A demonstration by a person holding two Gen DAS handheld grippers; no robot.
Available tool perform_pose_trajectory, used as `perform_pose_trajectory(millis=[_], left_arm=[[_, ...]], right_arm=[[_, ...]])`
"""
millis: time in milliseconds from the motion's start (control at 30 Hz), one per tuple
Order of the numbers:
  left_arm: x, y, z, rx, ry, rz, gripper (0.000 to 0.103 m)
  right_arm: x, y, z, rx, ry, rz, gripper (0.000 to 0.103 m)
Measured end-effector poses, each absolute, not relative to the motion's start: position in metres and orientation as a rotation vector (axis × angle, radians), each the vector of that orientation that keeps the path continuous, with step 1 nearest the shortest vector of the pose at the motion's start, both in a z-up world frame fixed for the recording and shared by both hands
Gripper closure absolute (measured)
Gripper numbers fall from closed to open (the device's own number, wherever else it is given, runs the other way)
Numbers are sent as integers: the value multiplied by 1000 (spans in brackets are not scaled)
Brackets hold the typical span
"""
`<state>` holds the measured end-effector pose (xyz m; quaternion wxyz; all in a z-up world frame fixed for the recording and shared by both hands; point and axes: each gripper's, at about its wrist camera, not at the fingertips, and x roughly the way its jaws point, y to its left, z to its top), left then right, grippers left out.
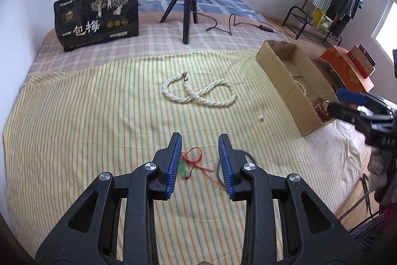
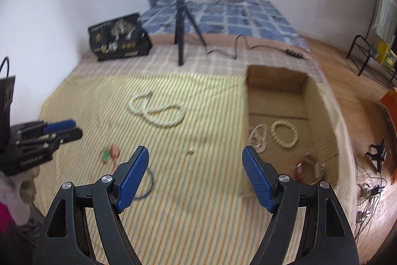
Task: Organize jewelry
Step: 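Withdraw both tools from the box toward the jewelry on the bed, then grasp the green jade pendant with the left gripper while the right gripper grasps the blue bangle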
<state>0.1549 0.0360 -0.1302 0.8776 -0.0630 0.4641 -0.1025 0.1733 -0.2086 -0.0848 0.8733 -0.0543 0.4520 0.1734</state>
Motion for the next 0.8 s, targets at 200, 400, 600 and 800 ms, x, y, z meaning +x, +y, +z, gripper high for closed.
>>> perform_pose_trajectory(millis=[200,400,600,800], left_arm=[[154,42,-154,-146,1037,-199,73],[156,44,-179,-158,1107,-183,73],[157,40,-198,-150,1149,-181,73],[164,37,-213,-135,1179,-162,73]], right_arm=[[161,-191,-121,-97,1035,407,25],[155,-179,-155,-116,1110,430,26],[156,-173,-174,-130,1151,454,26],[162,-161,-186,-137,1184,492,40]])
